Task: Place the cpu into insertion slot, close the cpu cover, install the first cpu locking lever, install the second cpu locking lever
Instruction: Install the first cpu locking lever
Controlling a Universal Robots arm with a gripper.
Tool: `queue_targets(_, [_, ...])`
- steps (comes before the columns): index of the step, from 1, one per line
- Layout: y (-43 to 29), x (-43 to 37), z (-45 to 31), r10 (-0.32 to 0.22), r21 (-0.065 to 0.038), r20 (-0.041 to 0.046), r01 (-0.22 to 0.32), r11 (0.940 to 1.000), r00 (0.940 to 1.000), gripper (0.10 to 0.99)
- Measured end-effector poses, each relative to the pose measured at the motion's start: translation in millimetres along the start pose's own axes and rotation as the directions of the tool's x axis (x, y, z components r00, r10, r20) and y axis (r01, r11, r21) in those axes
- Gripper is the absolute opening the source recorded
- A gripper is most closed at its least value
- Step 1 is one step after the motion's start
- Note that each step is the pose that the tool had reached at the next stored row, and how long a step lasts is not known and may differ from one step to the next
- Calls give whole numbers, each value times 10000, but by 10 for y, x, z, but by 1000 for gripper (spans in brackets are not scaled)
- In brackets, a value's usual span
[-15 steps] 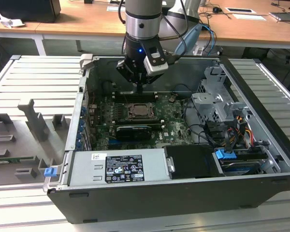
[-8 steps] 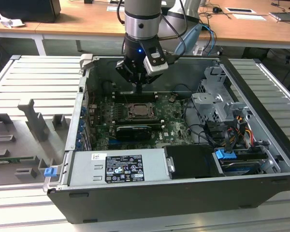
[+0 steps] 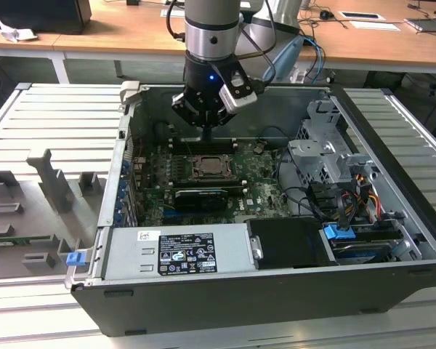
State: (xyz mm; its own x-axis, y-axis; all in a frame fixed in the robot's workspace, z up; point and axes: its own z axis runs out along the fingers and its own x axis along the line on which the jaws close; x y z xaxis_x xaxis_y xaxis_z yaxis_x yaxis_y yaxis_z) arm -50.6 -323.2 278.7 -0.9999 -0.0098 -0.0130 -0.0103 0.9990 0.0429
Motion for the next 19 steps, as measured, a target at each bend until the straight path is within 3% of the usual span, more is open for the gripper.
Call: queue_targets(19, [0,135,20,-80,-2,-3,80,10000,10000,106])
